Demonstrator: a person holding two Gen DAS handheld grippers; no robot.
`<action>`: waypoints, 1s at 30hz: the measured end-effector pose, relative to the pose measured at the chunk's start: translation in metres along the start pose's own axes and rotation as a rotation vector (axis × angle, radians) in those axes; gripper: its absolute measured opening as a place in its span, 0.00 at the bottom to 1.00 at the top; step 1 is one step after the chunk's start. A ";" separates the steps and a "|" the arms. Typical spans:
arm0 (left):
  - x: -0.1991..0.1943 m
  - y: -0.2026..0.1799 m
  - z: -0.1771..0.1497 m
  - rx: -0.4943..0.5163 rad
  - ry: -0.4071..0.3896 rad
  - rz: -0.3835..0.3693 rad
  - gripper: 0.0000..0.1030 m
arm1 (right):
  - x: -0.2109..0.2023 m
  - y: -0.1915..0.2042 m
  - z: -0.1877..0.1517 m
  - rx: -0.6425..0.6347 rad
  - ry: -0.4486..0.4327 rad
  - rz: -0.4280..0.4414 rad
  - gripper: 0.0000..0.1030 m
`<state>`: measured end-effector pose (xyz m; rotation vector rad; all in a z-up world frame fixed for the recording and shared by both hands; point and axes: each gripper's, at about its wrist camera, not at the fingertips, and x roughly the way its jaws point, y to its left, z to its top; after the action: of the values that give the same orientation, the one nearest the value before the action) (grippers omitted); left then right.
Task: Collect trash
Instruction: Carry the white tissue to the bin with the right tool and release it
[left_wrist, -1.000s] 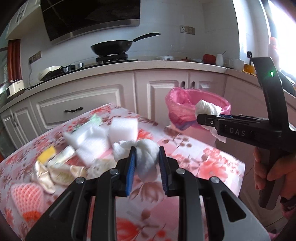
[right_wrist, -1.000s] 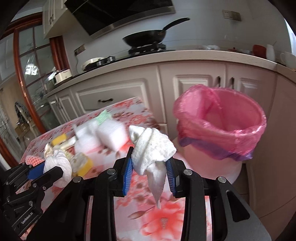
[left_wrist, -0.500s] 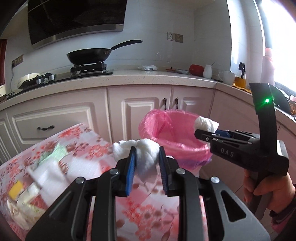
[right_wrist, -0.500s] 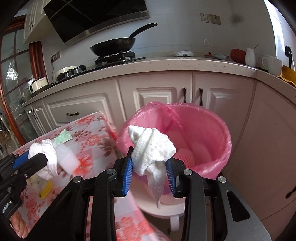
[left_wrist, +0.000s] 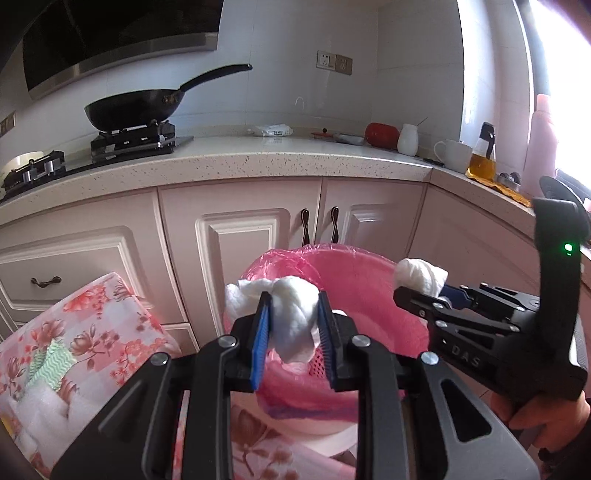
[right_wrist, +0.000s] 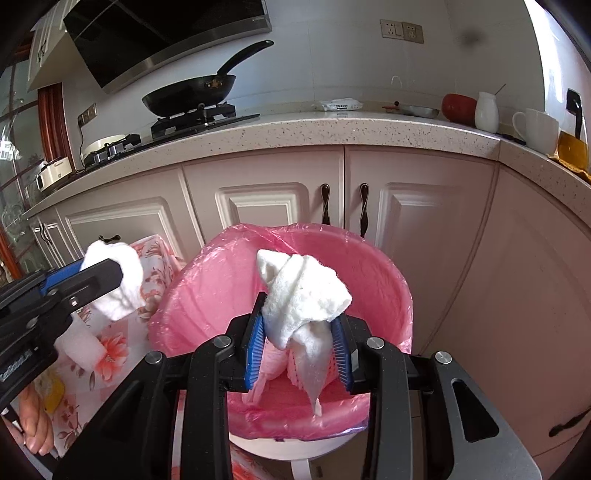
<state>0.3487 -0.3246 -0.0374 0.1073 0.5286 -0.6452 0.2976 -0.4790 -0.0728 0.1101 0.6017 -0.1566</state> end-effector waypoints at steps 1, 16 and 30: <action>0.008 0.000 0.001 0.001 0.008 0.002 0.24 | 0.003 -0.001 0.001 -0.004 0.004 -0.001 0.32; 0.059 0.000 -0.006 -0.016 0.064 -0.019 0.36 | 0.022 -0.015 -0.007 0.008 0.021 -0.005 0.47; 0.020 0.003 -0.006 -0.010 0.010 0.011 0.67 | -0.007 -0.007 -0.009 0.010 -0.010 -0.024 0.51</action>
<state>0.3615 -0.3318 -0.0524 0.1036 0.5401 -0.6314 0.2857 -0.4838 -0.0769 0.1117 0.5926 -0.1833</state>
